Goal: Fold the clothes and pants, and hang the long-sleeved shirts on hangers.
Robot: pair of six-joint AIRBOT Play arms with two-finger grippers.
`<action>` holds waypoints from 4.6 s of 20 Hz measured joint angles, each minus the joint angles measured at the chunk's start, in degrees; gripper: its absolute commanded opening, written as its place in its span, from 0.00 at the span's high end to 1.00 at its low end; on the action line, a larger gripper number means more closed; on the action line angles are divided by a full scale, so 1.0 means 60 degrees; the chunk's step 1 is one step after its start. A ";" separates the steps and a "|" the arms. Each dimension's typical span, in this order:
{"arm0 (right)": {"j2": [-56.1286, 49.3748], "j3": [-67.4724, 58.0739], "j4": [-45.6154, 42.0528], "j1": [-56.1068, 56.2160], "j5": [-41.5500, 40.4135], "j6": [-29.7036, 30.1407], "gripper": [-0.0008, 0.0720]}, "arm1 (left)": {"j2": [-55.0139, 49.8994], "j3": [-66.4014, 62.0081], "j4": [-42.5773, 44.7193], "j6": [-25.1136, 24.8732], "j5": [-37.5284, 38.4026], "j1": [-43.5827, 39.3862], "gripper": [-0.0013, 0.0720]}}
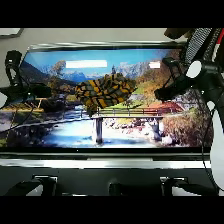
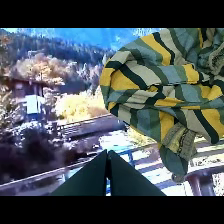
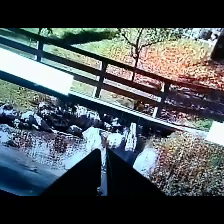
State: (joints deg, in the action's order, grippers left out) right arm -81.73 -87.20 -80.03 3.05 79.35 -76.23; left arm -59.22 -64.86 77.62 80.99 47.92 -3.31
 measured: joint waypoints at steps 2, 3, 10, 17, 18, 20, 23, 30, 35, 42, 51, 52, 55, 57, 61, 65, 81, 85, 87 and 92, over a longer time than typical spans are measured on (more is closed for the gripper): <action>0.0000 0.0000 0.0000 0.0000 0.0004 0.0000 0.86 | 0.0000 0.0000 0.0000 0.0000 0.0004 0.0000 0.94; 0.0000 0.0000 0.0004 0.0000 0.0004 0.0000 0.86 | 0.0000 0.0000 -0.0004 0.0004 0.0004 0.0000 0.94; 0.0000 0.0000 0.0004 0.0000 0.0004 0.0000 0.86 | 0.0000 0.0000 0.0000 0.0000 0.0004 0.0000 0.94; 0.0000 0.0000 0.0004 0.0000 0.0000 0.0000 0.86 | 0.0000 0.0000 -0.0313 0.0007 0.0011 0.0000 0.76; 0.0000 0.0000 0.0004 0.0000 0.0004 0.0000 0.86 | 0.0004 0.0000 -0.0423 0.0066 0.0036 0.0000 0.23; 0.0000 0.0000 0.0004 0.0000 0.0004 0.0000 0.86 | -0.0055 0.0040 -0.0568 0.0539 0.0153 0.0004 0.00; 0.0000 0.0000 0.0004 0.0000 0.0000 0.0000 0.86 | -0.0404 0.0280 -0.0776 0.1268 0.0375 0.0066 0.00; -0.0004 0.0000 0.0007 0.0000 -0.0007 0.0000 0.86 | -0.2932 0.1096 -0.4069 0.0466 -0.0208 0.0178 0.00; -0.0004 0.0000 0.0007 0.0000 -0.0047 0.0000 0.86 | -0.4747 0.1180 -0.7643 -0.1432 -0.1020 0.0091 0.00; -0.0124 0.0007 0.0102 0.0000 -0.0506 -0.1009 0.31 | -0.5869 0.1195 -0.9541 -0.2164 -0.1774 -0.0175 0.46; -0.2164 0.0011 0.3300 0.0004 -0.2131 -0.2069 0.16 | -0.6029 0.1195 -1.0298 -0.2291 -0.2546 -0.0233 0.94; -0.2481 0.0011 0.3840 0.0004 -0.2353 -0.2029 0.15 | -0.6033 0.1195 -1.0316 -0.2291 -0.2561 -0.0233 0.94; -0.3381 0.0011 0.5275 0.0004 -0.2932 -0.1752 0.14 | -0.6033 0.1195 -1.0349 -0.2291 -0.2601 -0.0233 0.94; -0.3938 0.0011 0.6167 0.0007 -0.3195 -0.1490 0.15 | -0.6033 0.1195 -1.0360 -0.2288 -0.2626 -0.0233 0.94; -0.4707 0.0011 0.7380 0.0142 -0.3585 -0.1126 0.15 | -0.6033 0.1195 -1.0371 -0.2288 -0.2688 -0.0233 0.94; -0.4994 0.0011 0.7854 0.0539 -0.4273 -0.0984 0.22 | -0.6029 0.1195 -1.0378 -0.2288 -0.2714 -0.0233 0.94; -0.2055 -0.0040 0.5963 0.0499 -0.4834 -0.1934 0.94 | -0.4426 -0.0339 -0.8834 -0.1796 -0.1013 0.0550 0.95; 0.0313 -0.0630 0.4809 0.0262 -0.4222 -0.2273 0.94 | -0.3020 -0.2051 -0.7475 -0.1293 0.0219 0.0667 0.95; 0.1472 -0.1133 0.4095 0.0222 -0.3785 -0.2517 0.94 | -0.2182 -0.2787 -0.6998 -0.1202 0.0543 0.0696 0.95; 0.4284 -0.2273 0.2382 0.0186 -0.2874 -0.3162 0.94 | 0.0270 -0.3676 -0.6481 -0.1096 0.0907 0.0827 0.95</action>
State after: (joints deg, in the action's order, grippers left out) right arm -56.03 -100.84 -65.73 4.16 62.11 -95.20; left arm -57.60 -86.91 38.74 74.41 53.36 1.65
